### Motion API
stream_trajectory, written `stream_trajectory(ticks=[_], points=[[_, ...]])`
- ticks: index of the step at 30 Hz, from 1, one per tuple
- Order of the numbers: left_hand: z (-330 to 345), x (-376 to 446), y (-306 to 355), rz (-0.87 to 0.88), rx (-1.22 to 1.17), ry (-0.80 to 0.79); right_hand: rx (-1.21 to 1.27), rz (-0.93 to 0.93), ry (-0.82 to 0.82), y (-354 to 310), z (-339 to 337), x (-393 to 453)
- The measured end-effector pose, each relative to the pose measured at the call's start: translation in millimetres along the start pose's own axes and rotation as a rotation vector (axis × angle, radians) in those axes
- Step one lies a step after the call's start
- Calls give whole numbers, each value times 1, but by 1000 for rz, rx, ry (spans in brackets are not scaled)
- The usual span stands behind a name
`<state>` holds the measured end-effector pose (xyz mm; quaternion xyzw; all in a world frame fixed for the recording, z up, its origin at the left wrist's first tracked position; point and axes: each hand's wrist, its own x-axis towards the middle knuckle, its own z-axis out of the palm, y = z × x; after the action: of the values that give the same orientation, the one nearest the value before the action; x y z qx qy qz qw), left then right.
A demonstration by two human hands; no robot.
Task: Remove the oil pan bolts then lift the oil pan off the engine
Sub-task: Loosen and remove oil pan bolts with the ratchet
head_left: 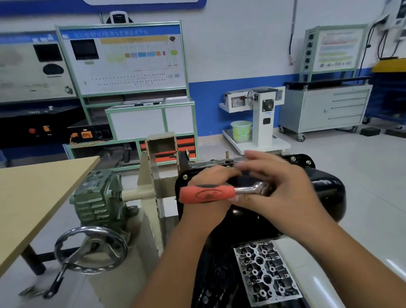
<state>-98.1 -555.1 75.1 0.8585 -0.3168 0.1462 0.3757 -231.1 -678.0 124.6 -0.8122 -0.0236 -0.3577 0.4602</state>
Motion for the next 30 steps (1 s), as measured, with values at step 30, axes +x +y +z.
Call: stream_trajectory(ticks=[30], points=[[17, -49, 11, 607, 0, 576, 162, -134, 281, 18, 30, -68]])
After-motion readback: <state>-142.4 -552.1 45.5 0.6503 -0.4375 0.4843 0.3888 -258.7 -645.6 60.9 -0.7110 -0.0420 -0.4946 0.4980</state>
